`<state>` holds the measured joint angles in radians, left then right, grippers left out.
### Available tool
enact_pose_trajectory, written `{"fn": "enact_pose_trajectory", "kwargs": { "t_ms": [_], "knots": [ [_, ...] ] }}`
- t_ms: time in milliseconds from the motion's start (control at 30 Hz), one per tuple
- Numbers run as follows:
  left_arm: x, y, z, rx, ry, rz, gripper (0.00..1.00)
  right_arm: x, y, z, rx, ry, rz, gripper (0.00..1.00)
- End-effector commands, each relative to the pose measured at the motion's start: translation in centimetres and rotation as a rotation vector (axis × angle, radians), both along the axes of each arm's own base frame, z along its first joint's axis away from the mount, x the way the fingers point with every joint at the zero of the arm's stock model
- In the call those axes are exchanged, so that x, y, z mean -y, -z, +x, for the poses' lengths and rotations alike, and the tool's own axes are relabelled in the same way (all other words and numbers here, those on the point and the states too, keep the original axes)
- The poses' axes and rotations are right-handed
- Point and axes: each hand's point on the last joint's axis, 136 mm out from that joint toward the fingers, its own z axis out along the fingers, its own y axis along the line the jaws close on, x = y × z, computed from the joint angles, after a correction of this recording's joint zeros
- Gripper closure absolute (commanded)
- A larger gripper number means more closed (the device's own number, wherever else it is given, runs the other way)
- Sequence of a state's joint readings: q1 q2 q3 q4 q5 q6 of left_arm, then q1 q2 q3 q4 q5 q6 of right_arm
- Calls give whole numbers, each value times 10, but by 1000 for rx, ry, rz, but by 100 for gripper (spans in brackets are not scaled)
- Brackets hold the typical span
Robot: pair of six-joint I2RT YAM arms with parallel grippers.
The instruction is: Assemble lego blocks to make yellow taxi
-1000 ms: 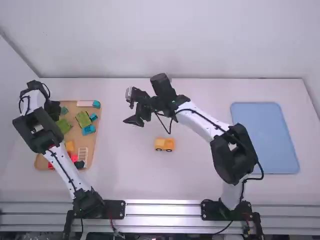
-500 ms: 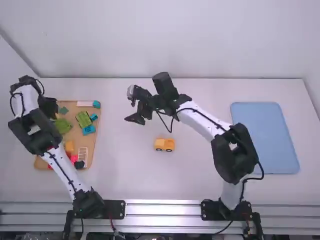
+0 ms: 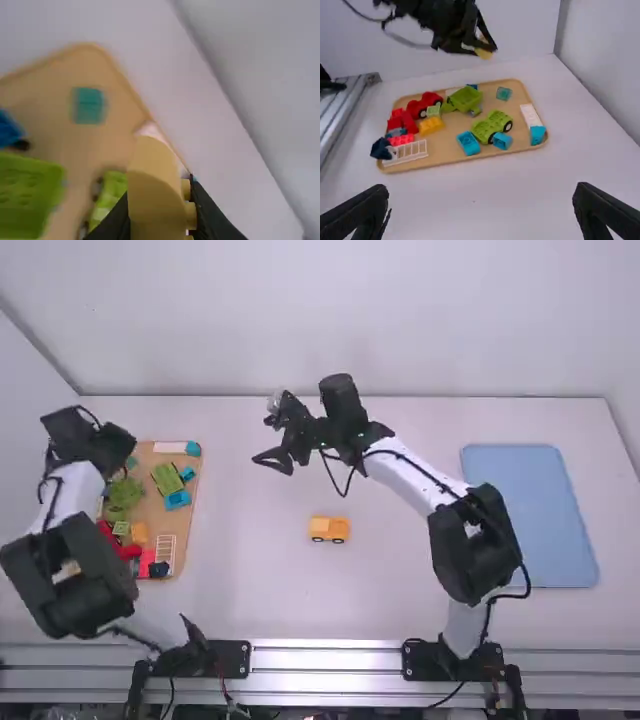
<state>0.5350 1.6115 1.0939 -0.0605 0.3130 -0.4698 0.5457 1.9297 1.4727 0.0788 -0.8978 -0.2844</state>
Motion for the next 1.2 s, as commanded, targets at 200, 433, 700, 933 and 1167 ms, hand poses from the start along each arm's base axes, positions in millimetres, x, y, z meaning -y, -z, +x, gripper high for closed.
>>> {"fn": "enact_pose_trajectory", "kwargs": {
  "t_ms": [200,433,700,933,1167],
  "knots": [
    [190,-14,-20,183,615,435,97,20,-15,11,-120,-4,56,2],
    [280,-24,-44,253,846,506,98,63,-11,31,-167,190,-8,2],
    [325,-26,-61,367,1087,579,98,97,-8,0,-133,416,11,2],
    [355,-25,-76,482,1207,591,98,101,14,-24,-232,381,124,2],
    [370,-27,-77,551,1199,559,98,99,21,-34,-267,324,121,3]
  ]
}}
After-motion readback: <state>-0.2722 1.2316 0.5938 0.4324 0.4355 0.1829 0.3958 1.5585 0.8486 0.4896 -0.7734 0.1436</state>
